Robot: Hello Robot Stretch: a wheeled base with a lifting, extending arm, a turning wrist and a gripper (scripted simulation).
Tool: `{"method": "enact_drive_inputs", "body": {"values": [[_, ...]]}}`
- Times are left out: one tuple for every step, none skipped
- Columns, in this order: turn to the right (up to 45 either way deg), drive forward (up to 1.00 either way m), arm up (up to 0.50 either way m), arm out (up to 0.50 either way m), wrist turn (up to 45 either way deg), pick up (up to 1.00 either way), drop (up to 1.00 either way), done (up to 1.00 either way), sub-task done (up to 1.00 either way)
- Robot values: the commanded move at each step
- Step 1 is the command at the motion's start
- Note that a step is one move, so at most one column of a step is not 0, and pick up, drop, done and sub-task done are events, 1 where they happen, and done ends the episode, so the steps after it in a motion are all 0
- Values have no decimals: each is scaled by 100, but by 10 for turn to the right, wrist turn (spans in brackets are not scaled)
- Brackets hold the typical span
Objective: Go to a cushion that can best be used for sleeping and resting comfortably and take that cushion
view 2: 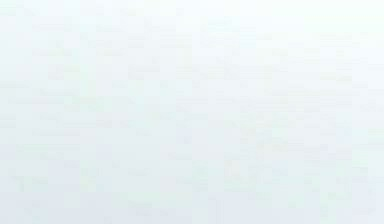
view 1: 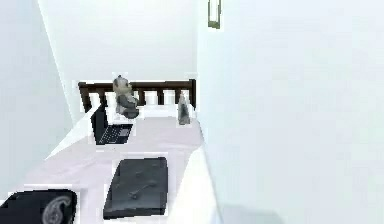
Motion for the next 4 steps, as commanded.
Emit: {"method": "enact_drive_inputs", "body": {"values": [[-450, 0, 0, 0, 0, 0, 0, 0, 0], [-450, 0, 0, 0, 0, 0, 0, 0, 0], [-180, 0, 0, 0, 0, 0, 0, 0, 0], [0, 0, 50, 0, 0, 0, 0, 0, 0]]}}
